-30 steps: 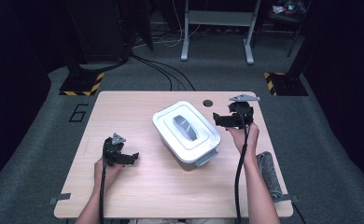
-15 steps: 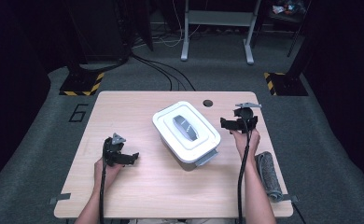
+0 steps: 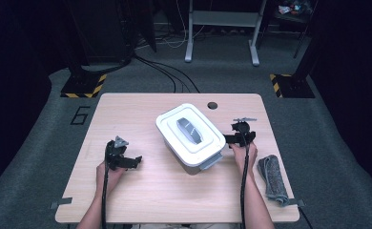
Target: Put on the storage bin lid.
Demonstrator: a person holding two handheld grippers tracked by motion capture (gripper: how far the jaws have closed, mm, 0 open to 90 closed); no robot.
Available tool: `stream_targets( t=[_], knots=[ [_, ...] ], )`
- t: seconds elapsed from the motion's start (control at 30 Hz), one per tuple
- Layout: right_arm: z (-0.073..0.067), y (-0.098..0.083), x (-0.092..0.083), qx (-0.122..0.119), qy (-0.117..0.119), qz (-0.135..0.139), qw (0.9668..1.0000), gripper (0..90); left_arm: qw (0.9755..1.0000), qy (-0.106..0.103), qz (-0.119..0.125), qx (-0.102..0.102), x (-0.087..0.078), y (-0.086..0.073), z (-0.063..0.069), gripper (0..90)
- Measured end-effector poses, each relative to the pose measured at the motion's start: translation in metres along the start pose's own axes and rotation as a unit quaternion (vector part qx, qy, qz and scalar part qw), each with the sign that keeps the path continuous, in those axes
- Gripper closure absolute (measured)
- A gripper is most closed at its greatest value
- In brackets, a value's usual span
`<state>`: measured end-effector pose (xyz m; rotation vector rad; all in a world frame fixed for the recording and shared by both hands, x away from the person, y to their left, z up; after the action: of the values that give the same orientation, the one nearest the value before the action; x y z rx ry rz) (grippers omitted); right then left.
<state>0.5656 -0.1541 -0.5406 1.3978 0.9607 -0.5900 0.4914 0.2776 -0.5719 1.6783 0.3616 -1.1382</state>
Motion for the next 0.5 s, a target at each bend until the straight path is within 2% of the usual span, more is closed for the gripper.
stream_targets(
  t=[0.07,0.13,0.2,0.27,0.37,0.5],
  knots=[
    [0.000,-0.004,0.005,-0.003,-0.005,0.005,1.0000,2.7,1.0000,0.000,0.000,0.000,0.000,0.000,0.000,1.3],
    [0.000,-0.008,0.010,-0.006,-0.009,-0.002,0.9999,2.6,1.0000,0.000,-0.001,0.001,0.000,0.000,0.000,1.3],
    [0.001,-0.012,0.015,-0.006,-0.003,-0.011,0.9999,2.1,1.0000,0.000,-0.001,0.001,0.000,0.000,0.000,1.3],
    [0.002,-0.016,0.018,-0.003,-0.010,-0.014,0.9998,1.2,1.0000,0.000,-0.001,0.001,0.000,0.000,0.000,1.3],
    [0.004,-0.019,0.021,-0.016,-0.036,0.004,0.9992,0.0,1.0000,0.000,0.000,0.000,0.000,0.000,0.000,1.3],
    [0.005,-0.020,0.022,-0.016,-0.037,0.016,0.9991,0.0,1.0000,0.001,-0.001,0.001,0.000,0.000,0.000,1.3]
  ],
)
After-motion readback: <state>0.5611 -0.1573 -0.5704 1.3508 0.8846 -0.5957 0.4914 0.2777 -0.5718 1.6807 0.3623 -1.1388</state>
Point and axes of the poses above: each handheld gripper's, and its own axes: x roughly forward along the jaws, y roughly out of its top, z roughly to its right, the point moved 6 cm from there along x, roughly forward along the jaws, and after that the axes turned 11 degrees about -z, right-handed, at the moved point
